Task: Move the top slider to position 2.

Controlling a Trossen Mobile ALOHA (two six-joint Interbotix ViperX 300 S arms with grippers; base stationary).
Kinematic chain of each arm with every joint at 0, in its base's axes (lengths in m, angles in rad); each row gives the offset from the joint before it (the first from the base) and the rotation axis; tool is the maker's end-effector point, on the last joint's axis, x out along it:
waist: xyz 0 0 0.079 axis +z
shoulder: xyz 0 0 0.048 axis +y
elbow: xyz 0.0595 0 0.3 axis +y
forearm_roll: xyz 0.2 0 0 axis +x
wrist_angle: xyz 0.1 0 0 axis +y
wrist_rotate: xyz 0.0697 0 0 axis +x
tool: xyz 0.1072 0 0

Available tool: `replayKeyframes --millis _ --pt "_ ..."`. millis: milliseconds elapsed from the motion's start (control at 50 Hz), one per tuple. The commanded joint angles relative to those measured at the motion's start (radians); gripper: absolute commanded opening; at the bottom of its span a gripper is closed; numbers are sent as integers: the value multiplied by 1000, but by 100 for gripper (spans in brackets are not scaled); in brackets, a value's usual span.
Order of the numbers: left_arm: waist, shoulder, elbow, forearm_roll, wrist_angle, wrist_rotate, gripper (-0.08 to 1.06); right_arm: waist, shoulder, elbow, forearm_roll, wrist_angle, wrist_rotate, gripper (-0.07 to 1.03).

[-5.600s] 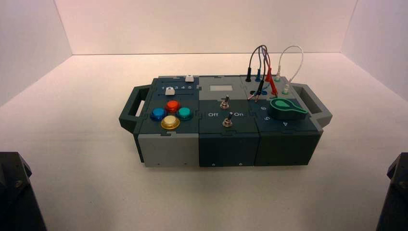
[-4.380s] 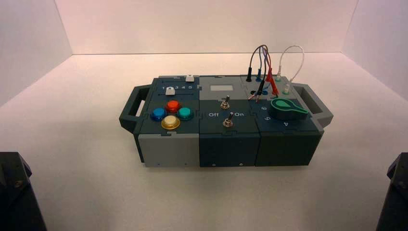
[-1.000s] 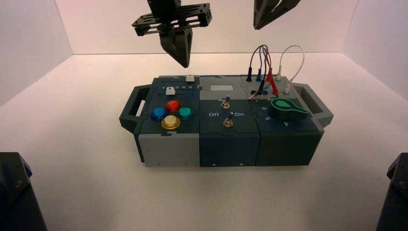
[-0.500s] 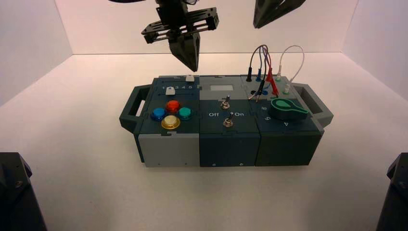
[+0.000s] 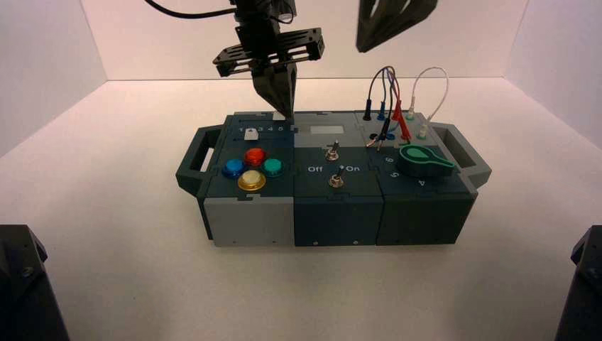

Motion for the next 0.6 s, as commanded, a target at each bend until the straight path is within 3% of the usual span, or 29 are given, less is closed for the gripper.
replayKeyframes --millis 20,260,380,600 --pt "-3 -14 -20 3 -6 2 -3 41 -2 -35 -14 -9 0 -2" --pt "-3 -14 -17 5 -6 2 -3 132 28 -25 -137 -9 5 -2" --pt "-3 -14 -17 5 -5 2 -3 153 35 -26 -163 -9 6 -2" --pt "-3 -14 -15 12 5 2 -3 235 34 -31 -249 3 5 -2"
